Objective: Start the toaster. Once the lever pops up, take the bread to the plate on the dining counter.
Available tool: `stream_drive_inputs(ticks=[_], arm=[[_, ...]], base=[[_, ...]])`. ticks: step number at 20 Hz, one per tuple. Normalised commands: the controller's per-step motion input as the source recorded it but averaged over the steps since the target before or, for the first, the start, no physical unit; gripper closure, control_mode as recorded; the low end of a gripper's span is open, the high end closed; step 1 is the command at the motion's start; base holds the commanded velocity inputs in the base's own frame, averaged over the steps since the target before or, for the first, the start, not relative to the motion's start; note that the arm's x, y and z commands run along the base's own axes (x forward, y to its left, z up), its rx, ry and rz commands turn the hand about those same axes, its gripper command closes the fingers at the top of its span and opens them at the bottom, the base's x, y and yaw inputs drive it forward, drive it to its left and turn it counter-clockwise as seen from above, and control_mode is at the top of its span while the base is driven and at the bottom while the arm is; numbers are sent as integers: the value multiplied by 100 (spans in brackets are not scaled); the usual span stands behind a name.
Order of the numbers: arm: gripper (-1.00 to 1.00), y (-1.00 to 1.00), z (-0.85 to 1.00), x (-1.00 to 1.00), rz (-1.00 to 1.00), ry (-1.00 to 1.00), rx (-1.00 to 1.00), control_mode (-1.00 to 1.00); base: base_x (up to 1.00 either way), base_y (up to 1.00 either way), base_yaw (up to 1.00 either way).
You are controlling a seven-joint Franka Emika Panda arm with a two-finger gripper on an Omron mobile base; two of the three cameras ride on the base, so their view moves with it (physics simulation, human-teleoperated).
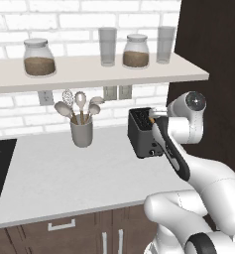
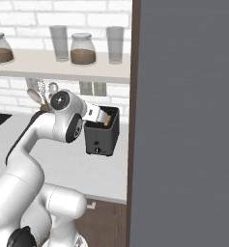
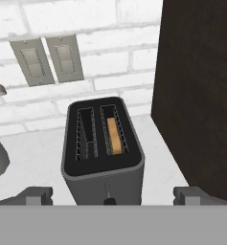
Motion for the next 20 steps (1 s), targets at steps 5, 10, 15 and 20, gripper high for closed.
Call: stream_drive_inputs(ticks=[5, 10, 15, 20], arm=[[-100, 0, 0, 0, 0, 0, 0, -100], [-100, 0, 0, 0, 0, 0, 0, -100], [-100, 0, 0, 0, 0, 0, 0, -100], [-100, 0, 0, 0, 0, 0, 0, -100]], base=[[0, 0, 0], [0, 0, 0], [0, 0, 0], [0, 0, 0]])
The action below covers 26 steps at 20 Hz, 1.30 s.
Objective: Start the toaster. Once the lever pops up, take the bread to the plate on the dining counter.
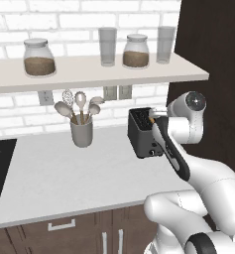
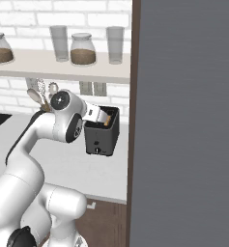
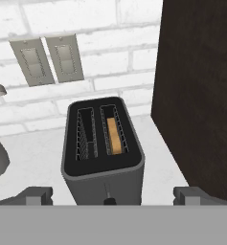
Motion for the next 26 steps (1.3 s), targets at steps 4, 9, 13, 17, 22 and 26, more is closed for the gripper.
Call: stream_drive_inputs(ticks=[4, 9, 13, 17, 22, 26], arm=[[-100, 0, 0, 0, 0, 0, 0, -100], [-100, 0, 0, 0, 0, 0, 0, -100], [-100, 0, 0, 0, 0, 0, 0, -100], [-100, 0, 0, 0, 0, 0, 0, -100], [-100, 0, 0, 0, 0, 0, 0, -100], [-100, 0, 0, 0, 0, 0, 0, -100]], base=[[0, 0, 0], [0, 0, 0], [0, 0, 0], [0, 0, 0], [0, 0, 0], [0, 0, 0]])
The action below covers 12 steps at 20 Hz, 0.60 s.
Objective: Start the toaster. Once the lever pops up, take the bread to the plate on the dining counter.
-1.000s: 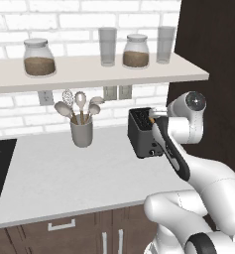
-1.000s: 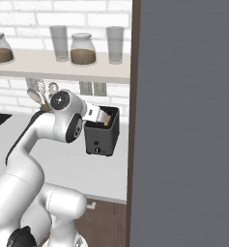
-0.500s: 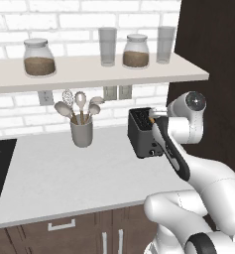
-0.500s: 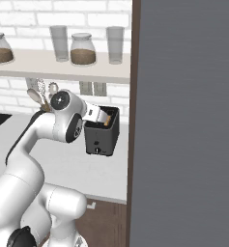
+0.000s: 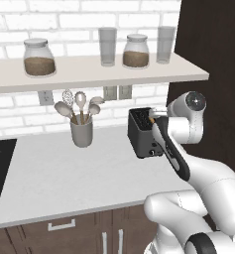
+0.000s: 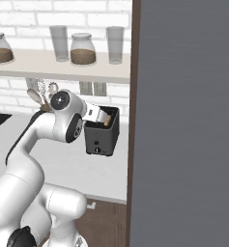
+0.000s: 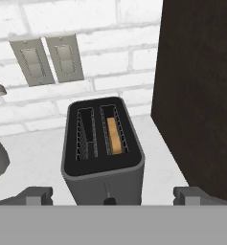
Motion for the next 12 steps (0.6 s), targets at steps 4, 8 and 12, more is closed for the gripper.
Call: stream_drive_inputs(ticks=[4, 8, 12], arm=[[-100, 0, 0, 0, 0, 0, 0, -100], [-100, 0, 0, 0, 0, 0, 0, -100], [-100, 0, 0, 0, 0, 0, 0, -100]], base=[[0, 0, 0], [0, 0, 0], [0, 0, 0]])
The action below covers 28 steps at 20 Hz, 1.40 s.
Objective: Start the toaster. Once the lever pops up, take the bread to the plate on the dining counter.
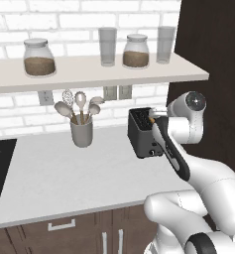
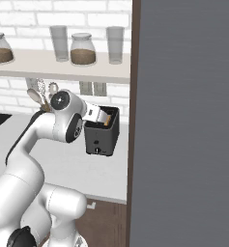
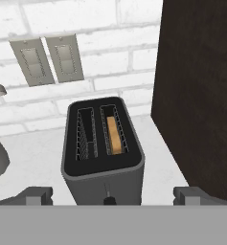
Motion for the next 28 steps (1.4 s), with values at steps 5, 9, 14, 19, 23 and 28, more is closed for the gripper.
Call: stream_drive_inputs(ticks=[5, 9, 14, 19, 23, 28], arm=[[-100, 0, 0, 0, 0, 0, 0, -100], [-100, 0, 0, 0, 0, 0, 0, -100], [-100, 0, 0, 0, 0, 0, 0, -100], [-100, 0, 0, 0, 0, 0, 0, -100], [-100, 0, 0, 0, 0, 0, 0, -100], [-100, 0, 0, 0, 0, 0, 0, -100]], base=[[0, 0, 0], [0, 0, 0], [0, 0, 0], [0, 0, 0], [0, 0, 0], [0, 0, 0]])
